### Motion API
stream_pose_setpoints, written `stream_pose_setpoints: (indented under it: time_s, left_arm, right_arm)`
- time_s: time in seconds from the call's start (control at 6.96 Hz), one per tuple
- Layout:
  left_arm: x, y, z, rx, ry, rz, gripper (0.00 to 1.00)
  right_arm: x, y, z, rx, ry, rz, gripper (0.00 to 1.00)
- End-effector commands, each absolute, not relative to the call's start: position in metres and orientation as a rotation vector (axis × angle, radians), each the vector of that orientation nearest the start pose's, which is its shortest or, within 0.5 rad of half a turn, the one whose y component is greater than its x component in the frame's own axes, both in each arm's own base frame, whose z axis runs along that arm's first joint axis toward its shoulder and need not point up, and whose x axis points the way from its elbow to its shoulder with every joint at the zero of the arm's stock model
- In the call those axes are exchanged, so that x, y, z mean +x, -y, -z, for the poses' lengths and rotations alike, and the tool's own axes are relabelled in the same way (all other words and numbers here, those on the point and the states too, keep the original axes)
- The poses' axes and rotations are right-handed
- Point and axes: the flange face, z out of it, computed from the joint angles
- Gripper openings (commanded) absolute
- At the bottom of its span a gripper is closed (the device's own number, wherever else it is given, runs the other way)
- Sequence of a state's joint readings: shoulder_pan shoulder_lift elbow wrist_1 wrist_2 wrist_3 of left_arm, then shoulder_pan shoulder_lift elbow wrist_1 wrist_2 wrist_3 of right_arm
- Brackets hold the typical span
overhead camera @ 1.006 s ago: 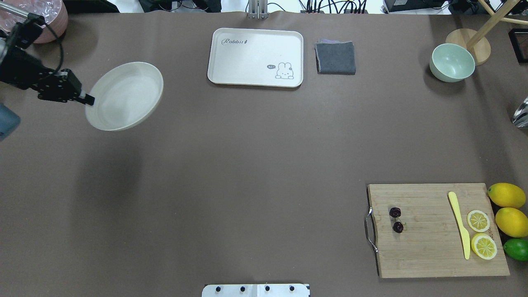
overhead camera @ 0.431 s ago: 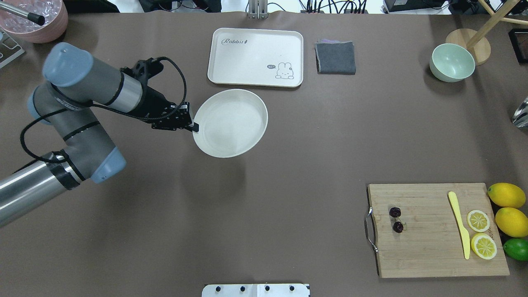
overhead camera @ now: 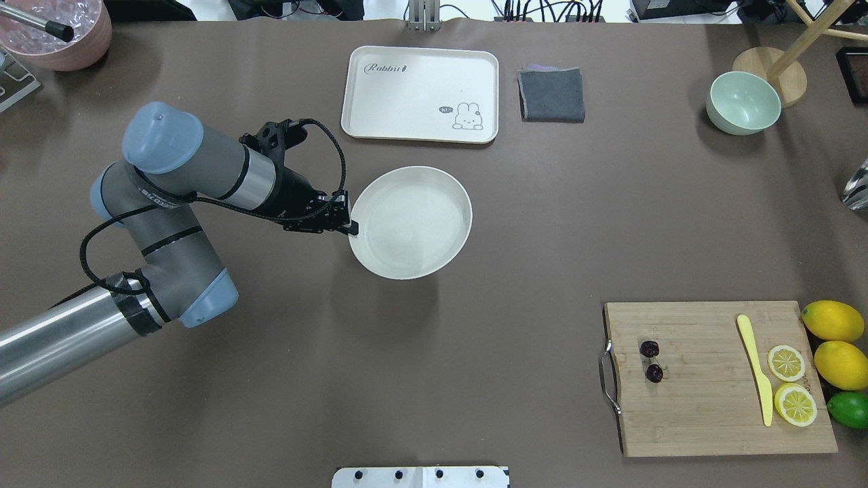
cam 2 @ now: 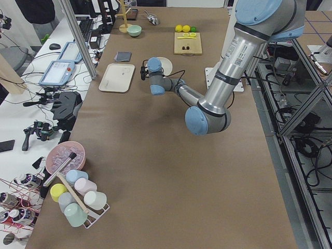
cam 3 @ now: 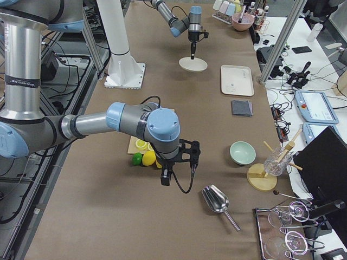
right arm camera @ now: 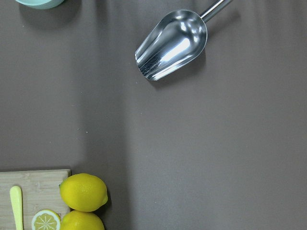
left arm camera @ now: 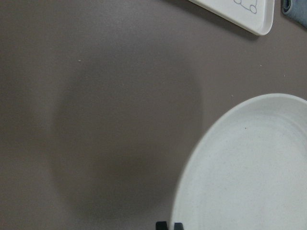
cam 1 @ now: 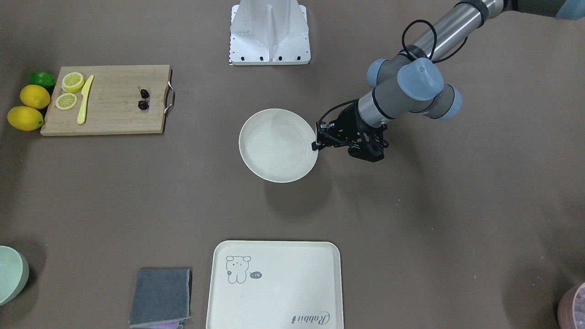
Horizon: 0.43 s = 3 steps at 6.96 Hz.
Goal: Place red cherry on plate
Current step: 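Push the white plate with the left gripper toward the table centre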
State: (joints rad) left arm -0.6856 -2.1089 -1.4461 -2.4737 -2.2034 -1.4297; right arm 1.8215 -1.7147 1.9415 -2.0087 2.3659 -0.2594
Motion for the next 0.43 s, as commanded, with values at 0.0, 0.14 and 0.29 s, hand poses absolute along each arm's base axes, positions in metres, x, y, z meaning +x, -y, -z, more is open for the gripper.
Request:
stream_pose_setpoints:
  time_s: [0.0,0.14,0.29]
  left_arm:
    - [0.503,0.483,-0.31,0.122,-1.247,0.013,0.0]
    - [0.53,0.461,-0.31,0.127,-1.223,0.0,0.0]
    - [0.537,0.454,-0.309,0.123,-1.224,-0.01,0.0]
  right_arm:
    - [0.161,0.374,-0.58,-0.009,0.825,-0.086,1.0]
    - [0.161,0.374,-0.578,-0.006,0.829,-0.088,1.0]
    - [0.163,0.374,-0.577,0.0,0.826,-0.09,1.0]
